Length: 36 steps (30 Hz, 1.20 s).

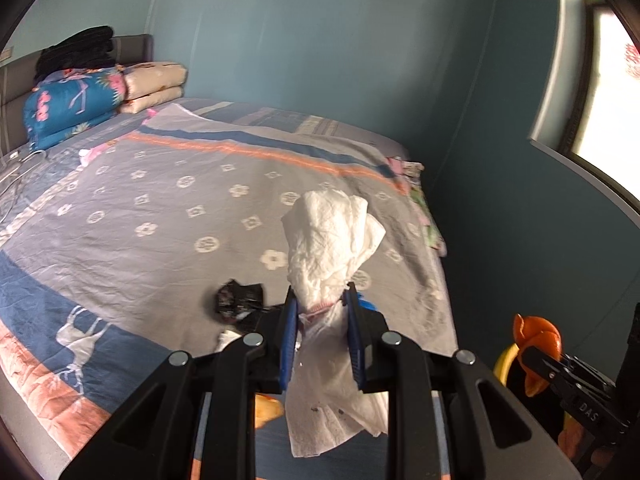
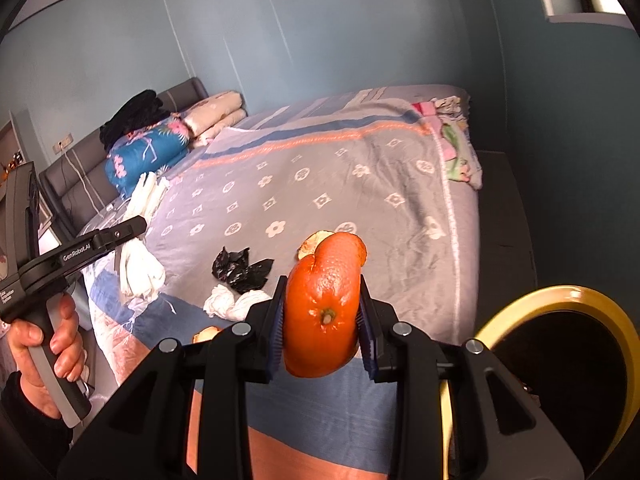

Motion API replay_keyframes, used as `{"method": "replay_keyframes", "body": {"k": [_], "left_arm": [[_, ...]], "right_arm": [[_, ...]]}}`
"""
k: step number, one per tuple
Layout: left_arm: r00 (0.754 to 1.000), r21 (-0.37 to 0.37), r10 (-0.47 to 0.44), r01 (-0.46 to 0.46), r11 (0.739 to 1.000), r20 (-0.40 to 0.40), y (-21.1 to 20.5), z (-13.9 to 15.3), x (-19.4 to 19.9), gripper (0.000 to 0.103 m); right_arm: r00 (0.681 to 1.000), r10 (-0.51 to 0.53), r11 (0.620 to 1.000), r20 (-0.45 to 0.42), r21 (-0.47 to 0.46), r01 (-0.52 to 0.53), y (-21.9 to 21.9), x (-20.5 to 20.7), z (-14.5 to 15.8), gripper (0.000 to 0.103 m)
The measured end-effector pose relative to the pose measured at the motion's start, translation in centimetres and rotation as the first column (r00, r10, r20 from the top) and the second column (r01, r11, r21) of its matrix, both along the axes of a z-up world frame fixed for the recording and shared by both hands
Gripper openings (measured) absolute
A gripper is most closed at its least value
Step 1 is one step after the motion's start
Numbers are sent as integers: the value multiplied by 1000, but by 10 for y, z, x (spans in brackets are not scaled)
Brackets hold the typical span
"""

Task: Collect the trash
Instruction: 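Carry the white tissue and orange peel to the bin and open both tools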

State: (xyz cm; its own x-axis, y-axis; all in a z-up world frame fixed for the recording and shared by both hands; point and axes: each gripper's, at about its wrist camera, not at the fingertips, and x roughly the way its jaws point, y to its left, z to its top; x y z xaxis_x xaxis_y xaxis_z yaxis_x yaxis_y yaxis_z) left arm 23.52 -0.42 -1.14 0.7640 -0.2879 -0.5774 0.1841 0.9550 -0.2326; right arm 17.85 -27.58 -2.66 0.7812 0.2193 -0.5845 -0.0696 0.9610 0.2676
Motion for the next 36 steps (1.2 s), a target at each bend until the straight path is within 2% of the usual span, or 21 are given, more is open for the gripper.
{"method": "replay_keyframes", "body": {"k": [8, 13, 28, 36], "left_arm": [[994, 5, -107, 107, 994, 17, -59, 4, -22, 21], [982, 4, -189, 189, 982, 18, -99, 1, -33, 21], [918, 69, -391, 395, 916, -60, -224, -28, -58, 21], [890, 123, -445, 455, 882, -102, -269, -44, -69, 21]], "right_arm": [[997, -71, 997, 32, 21, 70, -45, -27, 5, 30], [991, -122, 992, 51, 26, 121, -71, -46, 9, 30], [959, -274, 961, 72, 70, 269, -161, -92, 4, 30], [947, -312, 946, 76, 116, 303, -196, -104, -7, 31]]}}
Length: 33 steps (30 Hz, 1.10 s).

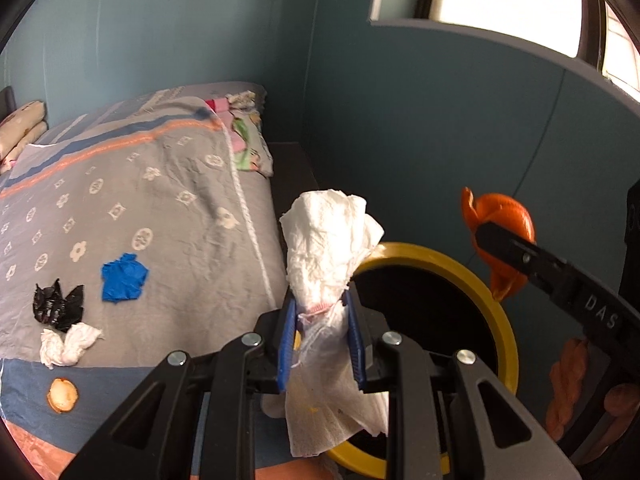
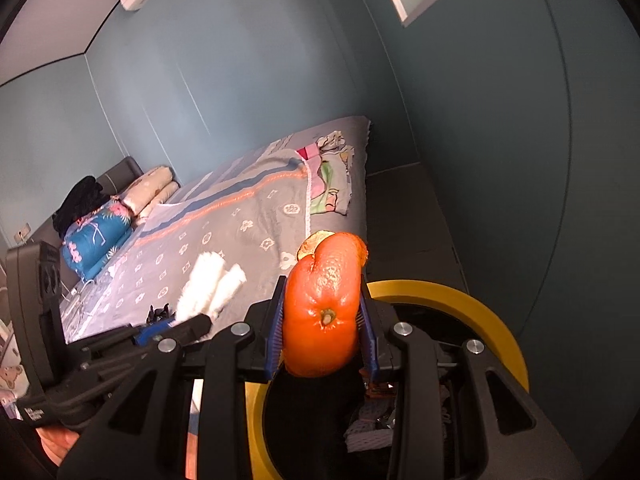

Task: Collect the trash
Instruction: 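Carry the white tissue and orange peel to the bin and open both tools, then move both tools back over the blue glove and peel on the bed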

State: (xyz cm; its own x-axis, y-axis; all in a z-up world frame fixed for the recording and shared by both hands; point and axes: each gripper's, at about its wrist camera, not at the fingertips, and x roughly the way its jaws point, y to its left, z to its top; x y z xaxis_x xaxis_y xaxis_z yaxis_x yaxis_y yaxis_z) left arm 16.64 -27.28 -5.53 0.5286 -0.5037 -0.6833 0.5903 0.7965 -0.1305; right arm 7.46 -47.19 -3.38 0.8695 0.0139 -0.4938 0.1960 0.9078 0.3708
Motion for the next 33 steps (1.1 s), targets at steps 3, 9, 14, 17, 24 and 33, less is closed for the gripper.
{"method": "replay_keyframes", "body": {"k": [3, 9, 14, 17, 24, 33], "left_arm": [[1000, 8, -14, 14, 1000, -15, -7, -6, -2, 21], [1000, -11, -16, 16, 1000, -21, -11, -9, -5, 32], [999, -38, 27, -29, 999, -32, -1, -8, -6, 57], [999, -45, 40, -41, 998, -29, 5, -6, -3, 62], [997, -69, 72, -72, 995, 3, 20, 5, -2, 74], [990, -56, 133, -130, 990, 52, 60, 16, 5, 86]], "right_arm": [[1000, 3, 1000, 2, 23, -3, -9, 0, -6, 31], [1000, -26, 999, 7, 42, 25, -20, -3, -9, 36], [998, -64, 997, 22, 52, 63, -27, -9, -6, 47], [996, -82, 996, 29, 46, 81, -28, -11, -3, 48], [996, -85, 996, 40, 40, 84, -29, -12, 4, 51], [998, -31, 999, 56, 18, 30, -7, -3, 19, 67]]}}
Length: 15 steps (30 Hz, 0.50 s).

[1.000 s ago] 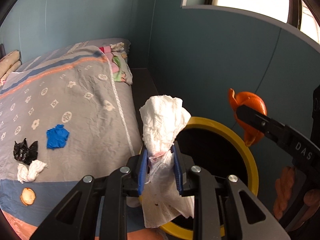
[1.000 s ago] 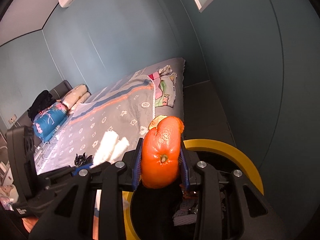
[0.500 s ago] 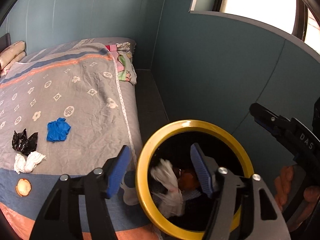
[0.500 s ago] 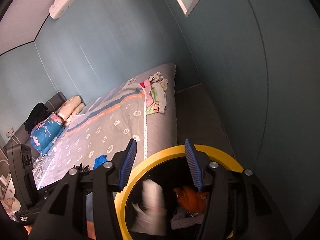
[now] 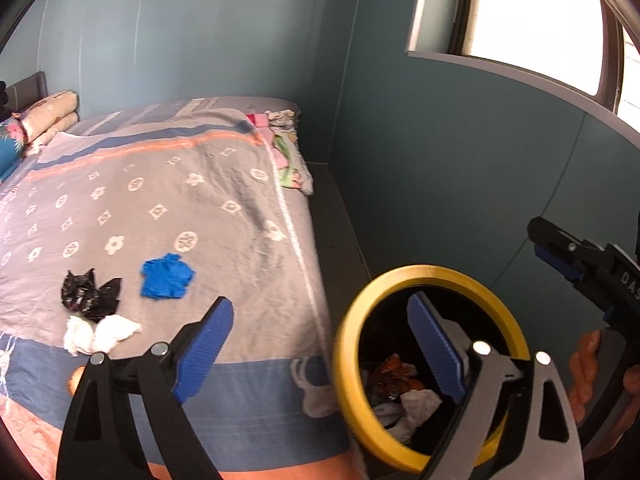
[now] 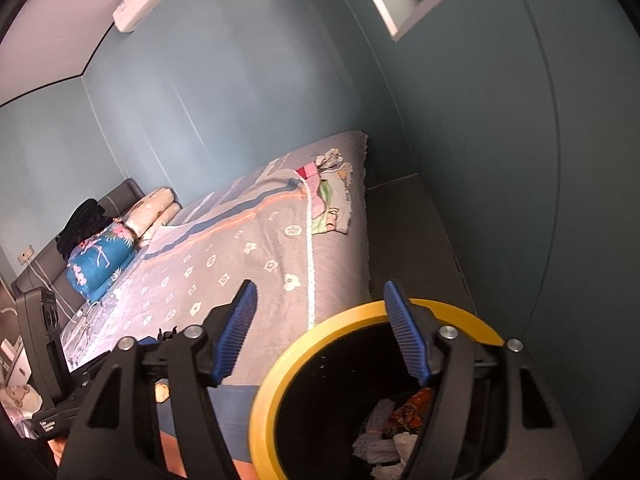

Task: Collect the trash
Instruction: 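Move both tools back over the blue glove and peel on the bed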

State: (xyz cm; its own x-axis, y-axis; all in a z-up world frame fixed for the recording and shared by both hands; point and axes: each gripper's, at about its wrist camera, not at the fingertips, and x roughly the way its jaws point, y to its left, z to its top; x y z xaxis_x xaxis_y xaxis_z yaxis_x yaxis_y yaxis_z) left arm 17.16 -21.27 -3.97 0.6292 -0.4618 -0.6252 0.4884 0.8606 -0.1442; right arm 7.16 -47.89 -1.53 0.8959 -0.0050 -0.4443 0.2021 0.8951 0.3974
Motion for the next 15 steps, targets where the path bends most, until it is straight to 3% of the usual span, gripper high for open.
{"method": "replay_keyframes", "body": {"k": [7, 15], "left_arm": [[997, 18, 70, -71, 997, 33, 46, 8, 10, 88], [986, 48, 159, -161, 986, 45, 107, 3, 28, 89]], "right_arm": [[998, 70, 997, -3, -26, -70, 37, 25, 19, 76], [987, 157, 986, -40, -44, -158, 81, 60, 25, 77]]}}
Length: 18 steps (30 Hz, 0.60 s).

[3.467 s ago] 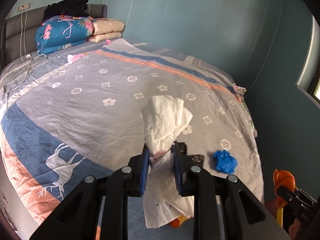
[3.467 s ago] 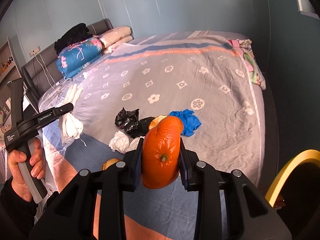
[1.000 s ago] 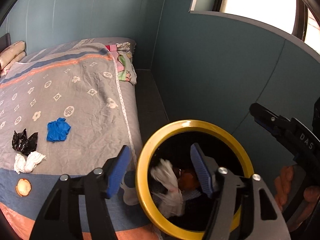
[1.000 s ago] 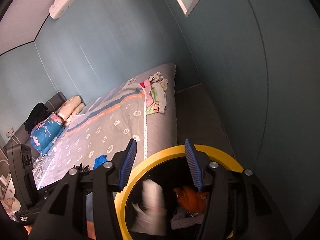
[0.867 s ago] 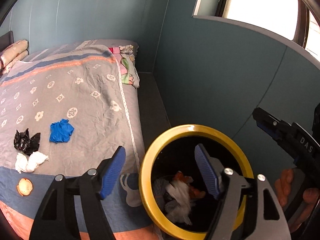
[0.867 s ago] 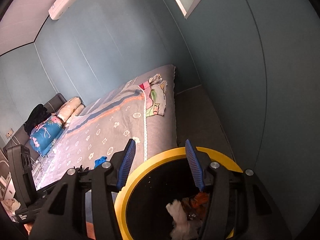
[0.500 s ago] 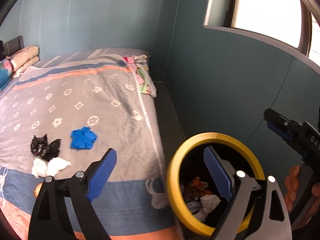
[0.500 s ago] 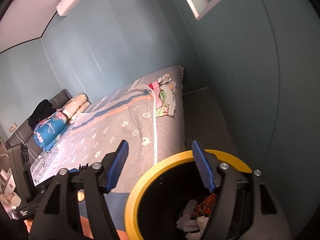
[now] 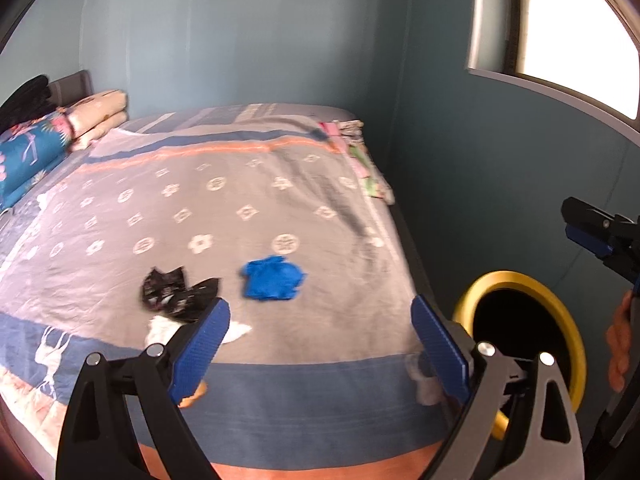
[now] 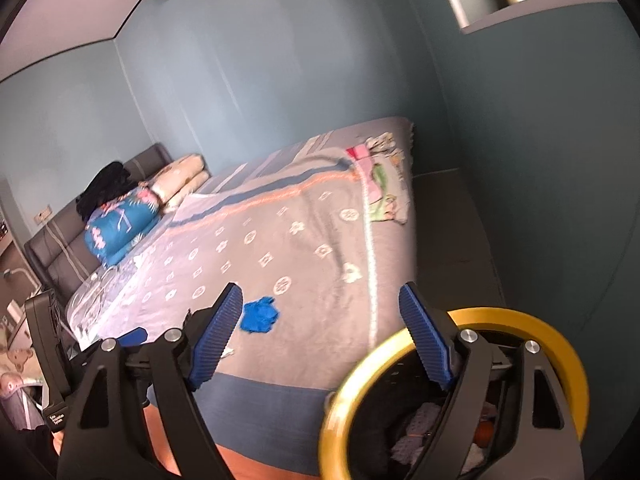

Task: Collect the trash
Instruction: 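Move both tools back over the blue glove and peel on the bed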

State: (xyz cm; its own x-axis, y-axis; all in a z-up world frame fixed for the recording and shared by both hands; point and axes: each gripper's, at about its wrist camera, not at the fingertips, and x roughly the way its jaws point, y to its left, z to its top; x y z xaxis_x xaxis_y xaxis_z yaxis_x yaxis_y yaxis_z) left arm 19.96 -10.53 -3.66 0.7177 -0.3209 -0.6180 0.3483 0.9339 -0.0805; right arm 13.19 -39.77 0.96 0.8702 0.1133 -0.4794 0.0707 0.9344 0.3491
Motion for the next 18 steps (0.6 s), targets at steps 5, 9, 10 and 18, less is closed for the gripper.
{"method": "replay_keyframes", "body": {"k": [5, 9, 10, 18], "left_arm": [[998, -6, 64, -65, 998, -19, 40, -6, 13, 89], [993, -1, 108, -108, 994, -39, 67, -15, 23, 89], [992, 2, 121, -121, 993, -48, 75, -18, 25, 89], [970, 16, 204, -203, 979, -132, 124, -52, 43, 89]], "right_arm": [[999, 42, 998, -12, -35, -43, 32, 25, 2, 77], [997, 71, 995, -24, -75, -72, 61, 50, -1, 77], [996, 82, 993, -37, -79, -84, 70, 60, -4, 77], [984, 136, 984, -119, -95, -148, 110, 118, -28, 77]]}}
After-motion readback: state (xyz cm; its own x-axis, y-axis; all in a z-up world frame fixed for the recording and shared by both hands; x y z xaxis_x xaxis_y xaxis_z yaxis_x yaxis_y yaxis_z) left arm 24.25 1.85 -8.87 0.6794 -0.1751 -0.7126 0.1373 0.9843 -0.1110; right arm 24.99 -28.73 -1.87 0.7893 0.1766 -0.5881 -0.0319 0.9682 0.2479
